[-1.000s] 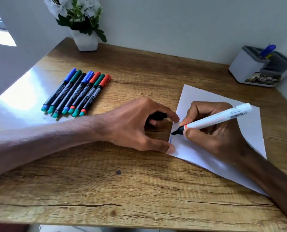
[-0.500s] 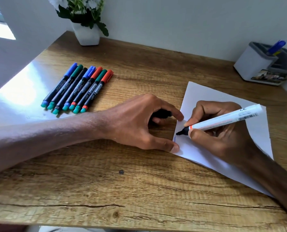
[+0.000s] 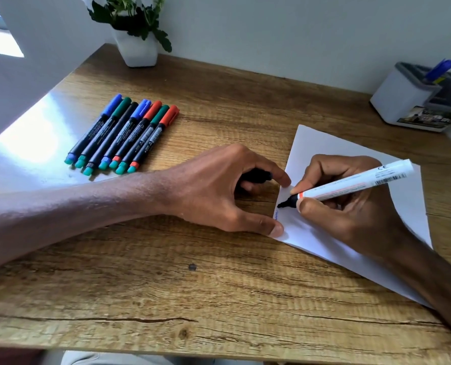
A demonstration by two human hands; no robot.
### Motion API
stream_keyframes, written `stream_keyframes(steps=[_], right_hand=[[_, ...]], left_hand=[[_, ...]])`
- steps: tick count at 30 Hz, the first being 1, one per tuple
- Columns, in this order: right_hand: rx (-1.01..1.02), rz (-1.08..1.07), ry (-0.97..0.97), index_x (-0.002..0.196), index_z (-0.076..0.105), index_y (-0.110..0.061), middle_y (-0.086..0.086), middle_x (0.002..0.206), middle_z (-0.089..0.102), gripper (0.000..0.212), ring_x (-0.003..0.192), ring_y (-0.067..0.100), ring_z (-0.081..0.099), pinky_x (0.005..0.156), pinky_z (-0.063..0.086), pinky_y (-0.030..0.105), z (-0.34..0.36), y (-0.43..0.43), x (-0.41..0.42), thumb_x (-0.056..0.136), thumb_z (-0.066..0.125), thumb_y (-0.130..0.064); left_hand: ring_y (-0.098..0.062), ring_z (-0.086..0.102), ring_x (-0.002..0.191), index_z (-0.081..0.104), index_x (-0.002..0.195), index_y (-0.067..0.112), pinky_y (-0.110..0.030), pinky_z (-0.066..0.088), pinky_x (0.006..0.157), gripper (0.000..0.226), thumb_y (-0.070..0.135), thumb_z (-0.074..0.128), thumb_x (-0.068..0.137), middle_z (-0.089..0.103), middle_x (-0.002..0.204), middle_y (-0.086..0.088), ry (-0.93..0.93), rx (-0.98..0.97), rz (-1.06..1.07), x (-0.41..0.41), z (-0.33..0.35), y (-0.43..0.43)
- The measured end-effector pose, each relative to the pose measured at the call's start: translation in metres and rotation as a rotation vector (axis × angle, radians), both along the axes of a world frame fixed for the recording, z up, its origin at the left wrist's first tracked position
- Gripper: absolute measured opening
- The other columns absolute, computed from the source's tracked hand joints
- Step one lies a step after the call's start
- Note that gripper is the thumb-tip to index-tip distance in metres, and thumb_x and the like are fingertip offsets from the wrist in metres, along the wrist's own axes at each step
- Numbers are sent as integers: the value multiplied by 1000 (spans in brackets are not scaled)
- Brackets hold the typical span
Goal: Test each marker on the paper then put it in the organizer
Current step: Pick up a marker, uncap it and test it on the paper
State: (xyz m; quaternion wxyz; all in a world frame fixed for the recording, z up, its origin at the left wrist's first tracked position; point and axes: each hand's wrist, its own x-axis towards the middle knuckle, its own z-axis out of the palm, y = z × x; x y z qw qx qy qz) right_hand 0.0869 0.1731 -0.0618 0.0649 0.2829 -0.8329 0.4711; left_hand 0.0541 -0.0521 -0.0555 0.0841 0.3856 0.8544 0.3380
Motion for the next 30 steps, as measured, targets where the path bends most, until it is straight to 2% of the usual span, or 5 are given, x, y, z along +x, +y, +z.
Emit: stream_keyframes(steps=[3, 11, 15, 20, 30], right_hand=[[10, -22, 6, 71, 70, -6, -5, 51, 56, 5, 42, 8, 39, 43, 30, 19, 1, 0, 0, 72, 72, -2], [0, -39, -7, 70, 70, -4, -12, 52, 58, 4, 42, 5, 38, 43, 30, 18, 0, -1, 0, 72, 71, -1], [1, -51, -4, 70, 70, -3, -15, 51, 57, 3, 41, 3, 39, 44, 30, 16, 0, 0, -1, 72, 72, -2], [-12, -68, 3, 69, 70, -4, -14, 53, 59, 8, 42, 3, 43, 44, 31, 16, -1, -2, -1, 74, 73, -10], [-34, -93, 8, 69, 69, -4, -8, 56, 62, 17, 45, 4, 48, 46, 34, 16, -2, -2, -3, 74, 71, -20]], left_hand=[[22, 55, 70, 66, 135, 27, -1, 37, 58, 67, 52, 85, 76, 52, 66, 42, 2, 6, -9, -1, 0, -1], [21, 55, 68, 65, 135, 24, -1, 37, 57, 66, 50, 85, 78, 52, 69, 48, -10, 7, -25, -1, 1, 0], [14, 64, 85, 65, 136, 29, -6, 46, 67, 69, 56, 84, 76, 69, 104, 29, -3, 16, -22, 0, 1, 1], [22, 57, 71, 67, 133, 28, -2, 38, 59, 65, 53, 86, 76, 53, 69, 48, -16, 7, -7, 1, 4, 1], [14, 61, 78, 67, 132, 32, -7, 42, 60, 66, 57, 85, 74, 59, 79, 39, -18, -1, 18, 4, 6, 2]])
